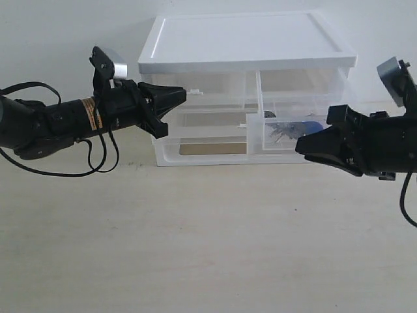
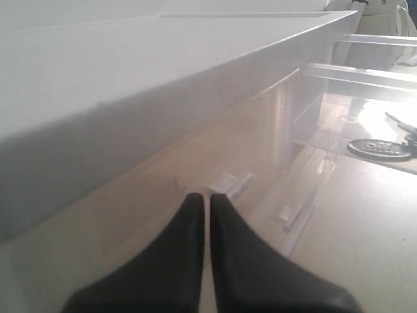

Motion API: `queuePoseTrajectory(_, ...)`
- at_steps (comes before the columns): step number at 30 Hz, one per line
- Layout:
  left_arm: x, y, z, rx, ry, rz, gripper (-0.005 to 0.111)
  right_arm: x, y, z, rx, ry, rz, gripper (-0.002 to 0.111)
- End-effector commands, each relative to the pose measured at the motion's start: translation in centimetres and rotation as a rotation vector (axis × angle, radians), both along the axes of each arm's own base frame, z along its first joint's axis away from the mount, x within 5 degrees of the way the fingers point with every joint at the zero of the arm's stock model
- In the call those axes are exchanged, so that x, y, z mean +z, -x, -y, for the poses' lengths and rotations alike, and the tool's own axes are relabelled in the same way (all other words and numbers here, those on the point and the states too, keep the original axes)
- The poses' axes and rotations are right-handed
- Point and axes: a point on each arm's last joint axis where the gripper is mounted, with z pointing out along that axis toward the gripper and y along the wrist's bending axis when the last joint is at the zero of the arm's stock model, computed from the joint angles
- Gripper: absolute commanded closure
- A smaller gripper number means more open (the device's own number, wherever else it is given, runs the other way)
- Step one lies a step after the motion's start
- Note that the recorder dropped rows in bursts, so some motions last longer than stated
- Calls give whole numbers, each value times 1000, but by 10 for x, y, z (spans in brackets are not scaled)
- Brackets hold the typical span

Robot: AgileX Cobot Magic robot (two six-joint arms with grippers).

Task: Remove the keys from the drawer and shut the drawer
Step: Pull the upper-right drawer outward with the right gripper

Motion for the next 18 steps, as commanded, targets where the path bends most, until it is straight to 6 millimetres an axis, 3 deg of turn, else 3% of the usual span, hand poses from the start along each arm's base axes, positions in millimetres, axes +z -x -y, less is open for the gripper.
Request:
queuePoseTrajectory(1, 0, -15, -9, 155, 34, -61, 102, 2, 8, -3, 59, 27, 36, 108)
queuePoseTrajectory(8, 0, -15, -9, 155, 34, -61, 102, -1, 5, 1, 32, 87, 63, 104)
queuePoseTrajectory(11, 0, -15, -9, 155, 34, -61, 102, 2, 4, 0, 42, 86, 78, 88)
queuePoseTrajectory(12, 0, -15, -9, 155, 34, -61, 102, 3, 5, -1, 59, 80, 83, 75)
queuePoseTrajectory(14, 0, -15, -9, 155, 34, -61, 102, 4, 7, -3, 91, 77, 89, 62)
queuePoseTrajectory(18, 0, -15, -9, 154, 35, -60, 102, 6, 11, -3, 94, 73, 63, 53)
